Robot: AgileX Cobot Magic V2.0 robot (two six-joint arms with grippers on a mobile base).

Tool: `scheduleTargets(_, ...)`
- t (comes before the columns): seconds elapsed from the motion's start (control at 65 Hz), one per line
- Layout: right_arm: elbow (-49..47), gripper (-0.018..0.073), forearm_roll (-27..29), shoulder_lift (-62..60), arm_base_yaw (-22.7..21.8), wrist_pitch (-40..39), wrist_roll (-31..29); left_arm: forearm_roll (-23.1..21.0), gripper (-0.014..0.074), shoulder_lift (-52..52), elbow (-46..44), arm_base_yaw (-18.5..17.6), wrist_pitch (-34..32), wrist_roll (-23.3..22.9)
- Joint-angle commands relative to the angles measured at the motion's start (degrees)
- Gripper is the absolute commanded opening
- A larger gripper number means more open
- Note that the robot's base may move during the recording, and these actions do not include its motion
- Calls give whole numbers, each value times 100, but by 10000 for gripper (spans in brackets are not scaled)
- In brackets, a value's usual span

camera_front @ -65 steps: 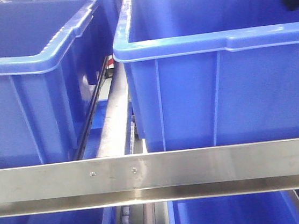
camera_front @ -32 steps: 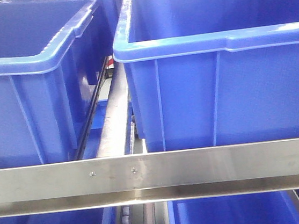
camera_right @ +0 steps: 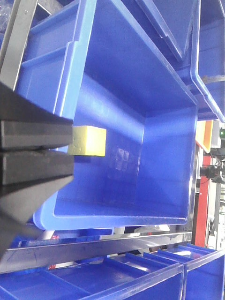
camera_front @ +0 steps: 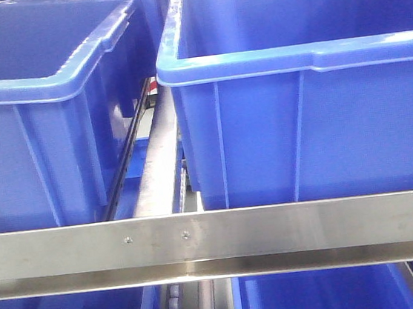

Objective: Place yellow foam block on left shelf second layer

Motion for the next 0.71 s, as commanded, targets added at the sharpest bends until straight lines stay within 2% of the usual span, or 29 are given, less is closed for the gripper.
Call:
scheduleTargets(0.0, -143, 58, 2, 82, -8, -455, -41, -13, 137, 46, 148, -28, -504, -22)
scheduleTargets(0.215, -73, 58, -4, 82, -71, -494, -41, -13, 137, 46, 148, -28, -469, -22)
scheduleTargets(0.385, 376, 58, 3, 59, -910, -698, -41, -13, 137, 46, 148, -28, -504, -22)
scheduleTargets(0.477, 930, 58, 3, -90, -1395, -1347, -41, -13, 137, 46, 148, -28, -504, -22)
scheduleTargets(0.538, 1356, 58, 3, -281, -1559, -1812, -41, -13, 137, 46, 148, -28, -504, -22)
scheduleTargets(0.692, 2396, 58, 3, -510, -1604, -3051, -41, -13, 137, 46, 148, -28, -469, -22)
